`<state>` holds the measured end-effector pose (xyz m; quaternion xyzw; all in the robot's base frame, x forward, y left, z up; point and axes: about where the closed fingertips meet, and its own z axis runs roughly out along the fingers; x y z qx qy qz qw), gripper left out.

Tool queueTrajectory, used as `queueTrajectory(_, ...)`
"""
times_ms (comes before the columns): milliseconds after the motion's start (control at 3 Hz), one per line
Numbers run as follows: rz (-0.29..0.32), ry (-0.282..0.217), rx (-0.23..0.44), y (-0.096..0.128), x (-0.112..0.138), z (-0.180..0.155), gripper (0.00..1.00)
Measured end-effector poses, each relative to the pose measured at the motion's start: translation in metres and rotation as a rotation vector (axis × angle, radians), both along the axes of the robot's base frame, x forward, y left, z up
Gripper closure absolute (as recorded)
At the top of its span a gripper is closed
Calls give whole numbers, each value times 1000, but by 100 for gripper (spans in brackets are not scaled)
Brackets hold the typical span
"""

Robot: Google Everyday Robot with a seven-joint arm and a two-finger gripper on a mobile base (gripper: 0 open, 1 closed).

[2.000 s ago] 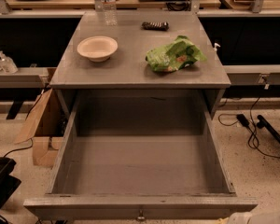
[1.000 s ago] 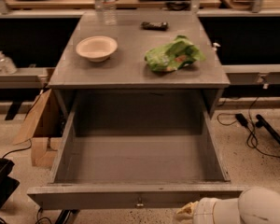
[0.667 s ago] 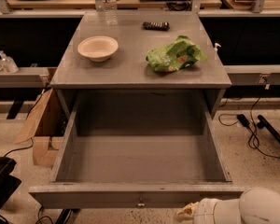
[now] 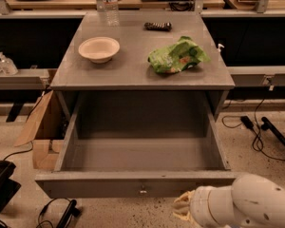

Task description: Close top drawer

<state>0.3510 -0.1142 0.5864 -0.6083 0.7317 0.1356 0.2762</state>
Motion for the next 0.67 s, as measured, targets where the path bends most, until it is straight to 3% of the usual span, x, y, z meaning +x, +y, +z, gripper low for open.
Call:
queueTrajectory(333,-19,-13,8,3,40,-8,100)
queueTrajectory(667,-19,-13,8,3,39,-8,100)
